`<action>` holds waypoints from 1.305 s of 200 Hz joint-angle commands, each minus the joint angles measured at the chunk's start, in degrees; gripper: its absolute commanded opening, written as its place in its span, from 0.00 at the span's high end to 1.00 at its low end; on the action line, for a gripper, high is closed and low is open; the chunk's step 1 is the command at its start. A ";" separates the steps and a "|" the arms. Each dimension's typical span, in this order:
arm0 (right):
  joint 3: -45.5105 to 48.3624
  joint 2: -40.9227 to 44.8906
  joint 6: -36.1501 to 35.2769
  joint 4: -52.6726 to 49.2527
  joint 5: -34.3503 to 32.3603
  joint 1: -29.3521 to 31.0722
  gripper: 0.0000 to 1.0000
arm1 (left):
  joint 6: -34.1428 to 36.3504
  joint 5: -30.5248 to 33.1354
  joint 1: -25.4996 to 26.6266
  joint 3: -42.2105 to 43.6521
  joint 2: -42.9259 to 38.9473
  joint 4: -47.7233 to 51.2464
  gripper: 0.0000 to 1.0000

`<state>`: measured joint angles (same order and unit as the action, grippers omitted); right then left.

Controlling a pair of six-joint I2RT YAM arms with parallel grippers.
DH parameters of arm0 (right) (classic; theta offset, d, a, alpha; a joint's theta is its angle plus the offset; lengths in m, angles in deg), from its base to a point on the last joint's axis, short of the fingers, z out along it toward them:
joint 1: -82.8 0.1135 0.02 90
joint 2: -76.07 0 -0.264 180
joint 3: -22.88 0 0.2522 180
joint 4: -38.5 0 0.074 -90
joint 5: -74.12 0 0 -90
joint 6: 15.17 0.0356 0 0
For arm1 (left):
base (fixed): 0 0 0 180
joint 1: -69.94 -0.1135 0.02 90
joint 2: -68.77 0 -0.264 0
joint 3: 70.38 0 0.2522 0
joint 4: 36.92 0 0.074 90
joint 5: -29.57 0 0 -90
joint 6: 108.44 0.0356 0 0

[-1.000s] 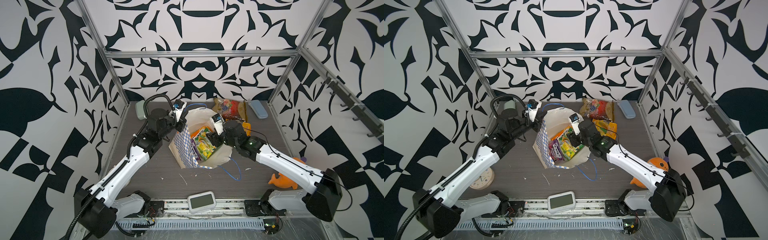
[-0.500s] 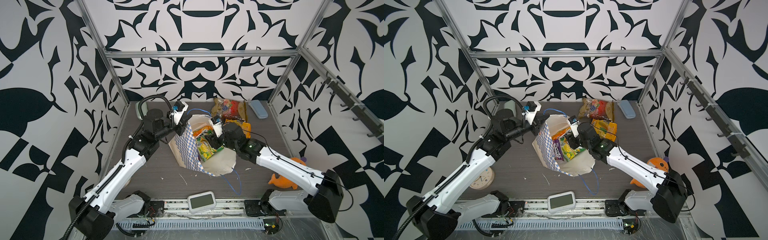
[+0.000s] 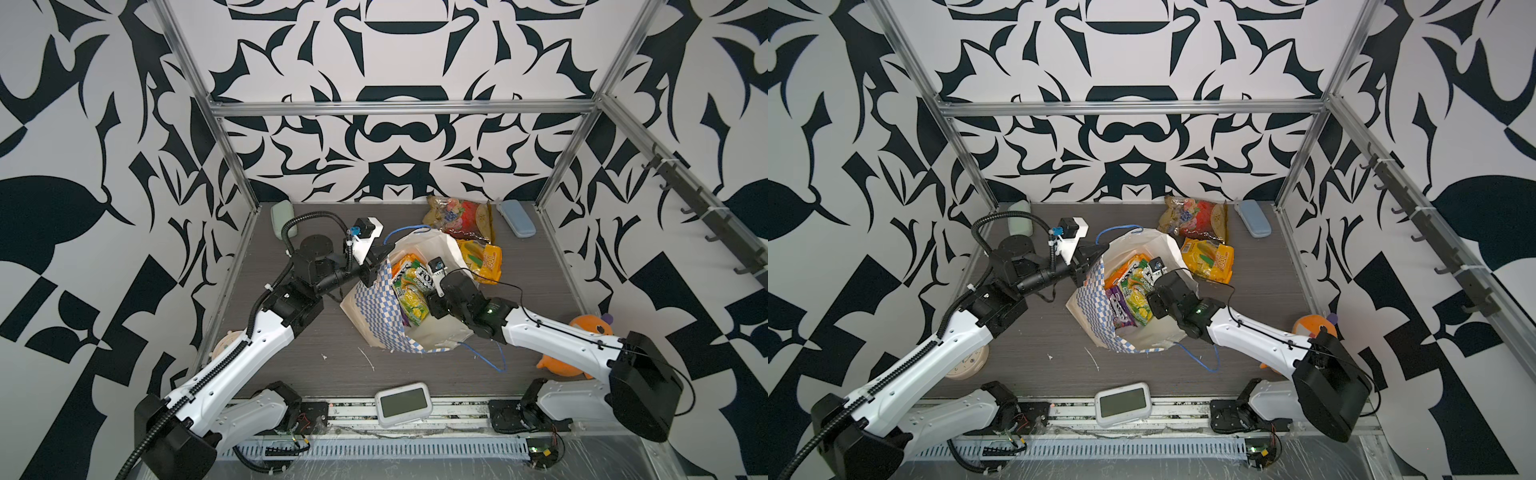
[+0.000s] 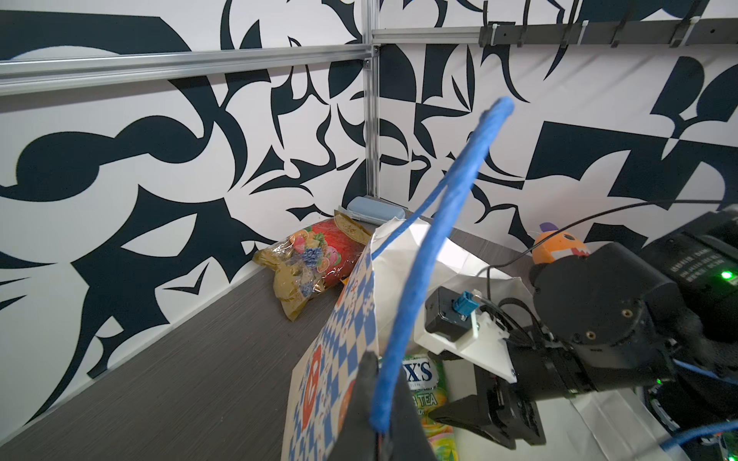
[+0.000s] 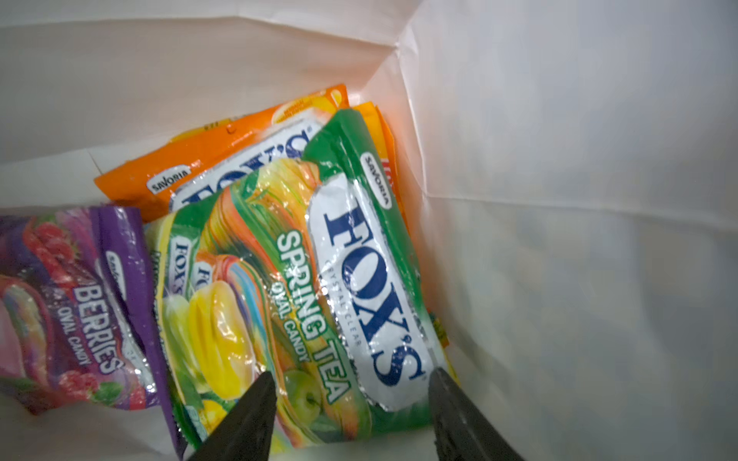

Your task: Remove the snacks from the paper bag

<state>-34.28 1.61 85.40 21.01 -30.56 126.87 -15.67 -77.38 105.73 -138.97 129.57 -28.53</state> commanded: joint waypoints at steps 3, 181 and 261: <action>-5.54 -2.40 -0.29 0.46 2.77 -3.04 0.33 | -0.67 -1.73 0.16 -0.16 -1.47 -5.00 1.00; -15.14 -16.86 0.92 0.24 25.44 -10.18 0.93 | -0.12 -0.83 0.18 1.46 -1.94 -5.40 1.00; -17.95 -6.74 2.58 -4.30 26.42 -10.10 1.00 | 0.03 0.46 0.19 2.09 -2.05 -6.51 1.00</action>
<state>-48.70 -9.18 86.80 17.31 -5.20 116.53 -15.63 -76.81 105.69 -137.05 128.82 -29.12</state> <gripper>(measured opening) 0.053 0.046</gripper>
